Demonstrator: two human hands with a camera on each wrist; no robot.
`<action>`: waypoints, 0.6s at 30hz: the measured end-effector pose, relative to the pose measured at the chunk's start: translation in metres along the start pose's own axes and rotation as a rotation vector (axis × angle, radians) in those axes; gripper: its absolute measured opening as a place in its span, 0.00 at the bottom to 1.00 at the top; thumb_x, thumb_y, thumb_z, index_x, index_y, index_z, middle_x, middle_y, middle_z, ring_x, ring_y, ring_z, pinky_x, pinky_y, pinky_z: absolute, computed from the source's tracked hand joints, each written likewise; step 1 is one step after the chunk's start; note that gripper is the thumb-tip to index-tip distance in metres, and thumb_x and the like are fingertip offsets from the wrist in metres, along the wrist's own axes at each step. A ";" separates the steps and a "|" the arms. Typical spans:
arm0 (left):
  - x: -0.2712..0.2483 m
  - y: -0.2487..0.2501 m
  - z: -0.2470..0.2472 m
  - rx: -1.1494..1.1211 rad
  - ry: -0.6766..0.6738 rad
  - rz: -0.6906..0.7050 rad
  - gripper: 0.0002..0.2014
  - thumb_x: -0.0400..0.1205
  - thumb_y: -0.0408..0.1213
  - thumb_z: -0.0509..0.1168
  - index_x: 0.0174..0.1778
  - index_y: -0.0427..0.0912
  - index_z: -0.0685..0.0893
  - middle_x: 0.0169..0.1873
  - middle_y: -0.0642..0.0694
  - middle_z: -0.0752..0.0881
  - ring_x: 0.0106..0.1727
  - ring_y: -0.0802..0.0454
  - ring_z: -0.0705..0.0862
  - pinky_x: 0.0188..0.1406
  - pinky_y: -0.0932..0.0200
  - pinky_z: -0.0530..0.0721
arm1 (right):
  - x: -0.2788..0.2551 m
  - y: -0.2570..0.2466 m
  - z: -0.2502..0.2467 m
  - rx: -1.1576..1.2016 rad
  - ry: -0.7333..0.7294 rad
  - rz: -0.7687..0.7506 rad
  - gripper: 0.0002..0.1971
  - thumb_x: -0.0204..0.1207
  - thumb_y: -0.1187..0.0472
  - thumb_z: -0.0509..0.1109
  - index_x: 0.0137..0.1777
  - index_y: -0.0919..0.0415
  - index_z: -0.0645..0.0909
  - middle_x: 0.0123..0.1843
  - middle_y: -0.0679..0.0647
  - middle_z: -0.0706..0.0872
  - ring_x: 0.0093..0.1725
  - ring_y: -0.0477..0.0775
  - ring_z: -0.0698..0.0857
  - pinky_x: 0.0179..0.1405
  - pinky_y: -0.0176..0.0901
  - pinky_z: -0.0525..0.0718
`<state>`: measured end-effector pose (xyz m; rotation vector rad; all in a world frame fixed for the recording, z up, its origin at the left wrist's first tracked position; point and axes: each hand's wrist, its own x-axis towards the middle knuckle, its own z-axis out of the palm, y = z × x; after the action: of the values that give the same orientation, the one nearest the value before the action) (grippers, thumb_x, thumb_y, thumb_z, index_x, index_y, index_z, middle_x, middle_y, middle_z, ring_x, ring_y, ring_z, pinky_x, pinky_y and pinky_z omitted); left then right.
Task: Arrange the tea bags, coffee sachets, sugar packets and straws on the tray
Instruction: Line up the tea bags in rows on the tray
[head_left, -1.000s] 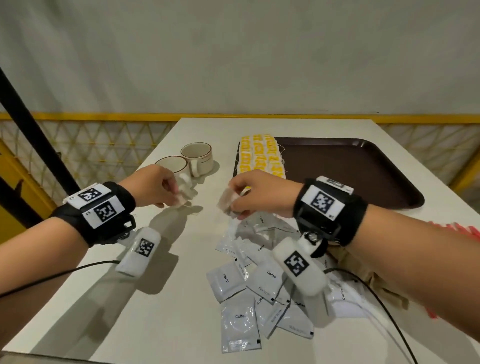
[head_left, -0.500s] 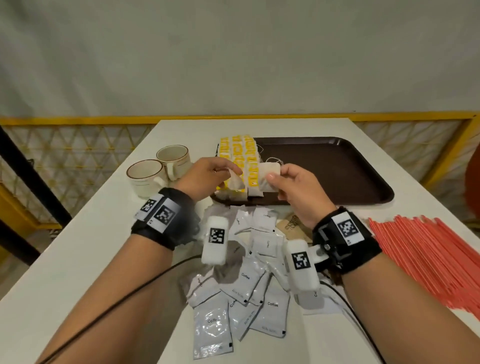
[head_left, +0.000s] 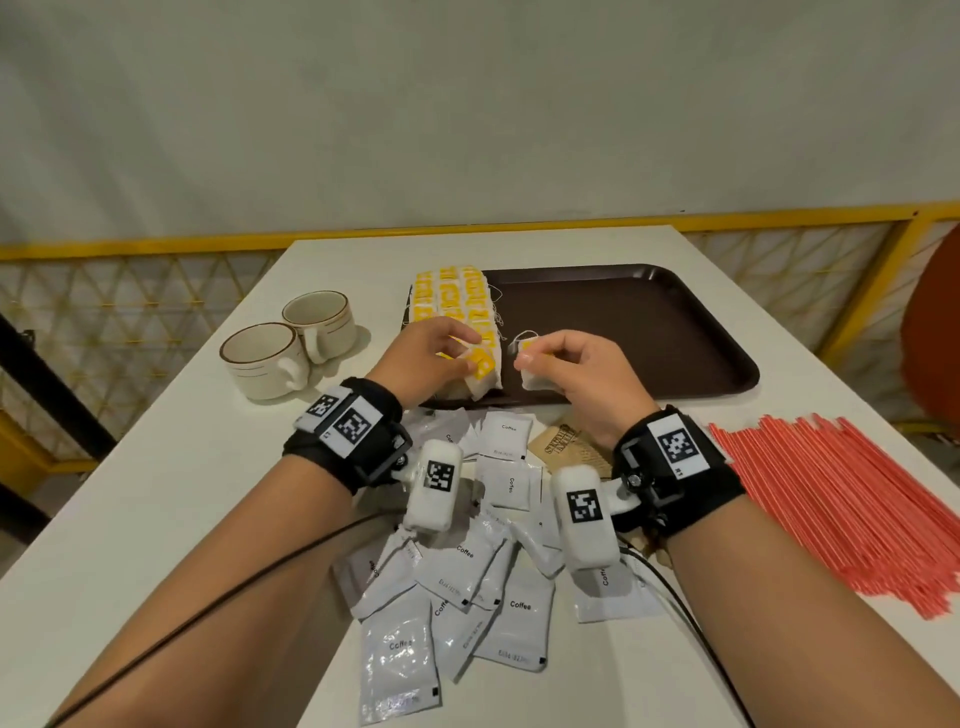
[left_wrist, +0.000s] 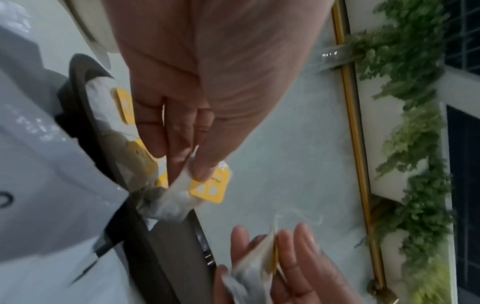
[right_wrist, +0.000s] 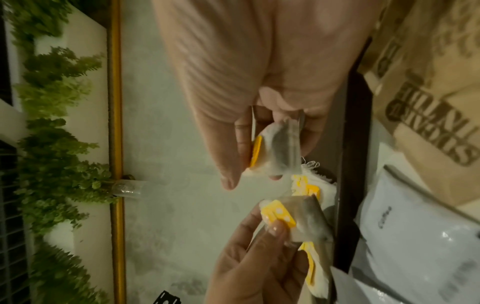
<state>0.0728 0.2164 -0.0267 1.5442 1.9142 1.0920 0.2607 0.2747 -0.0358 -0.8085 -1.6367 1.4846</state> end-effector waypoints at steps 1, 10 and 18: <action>0.005 0.002 0.001 0.073 -0.020 0.018 0.07 0.77 0.29 0.71 0.47 0.45 0.85 0.35 0.52 0.82 0.37 0.60 0.80 0.40 0.65 0.78 | 0.001 0.001 0.000 -0.005 0.024 -0.009 0.06 0.72 0.68 0.76 0.41 0.56 0.86 0.43 0.55 0.88 0.48 0.57 0.88 0.55 0.51 0.87; 0.030 0.010 0.005 0.365 -0.205 0.005 0.03 0.79 0.34 0.70 0.45 0.47 0.84 0.41 0.50 0.86 0.46 0.52 0.86 0.53 0.54 0.85 | 0.004 0.003 -0.005 0.019 0.095 0.002 0.13 0.74 0.73 0.72 0.49 0.54 0.82 0.52 0.60 0.89 0.54 0.58 0.88 0.57 0.50 0.87; 0.023 0.001 -0.033 0.292 -0.009 0.021 0.07 0.79 0.31 0.70 0.49 0.47 0.86 0.45 0.51 0.85 0.48 0.55 0.82 0.50 0.62 0.81 | 0.007 0.000 -0.007 -0.020 0.057 0.022 0.05 0.76 0.68 0.73 0.43 0.57 0.82 0.43 0.56 0.88 0.45 0.52 0.86 0.48 0.45 0.87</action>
<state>0.0423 0.2289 -0.0035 1.7200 2.1300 0.8388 0.2632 0.2843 -0.0352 -0.8746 -1.6075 1.4494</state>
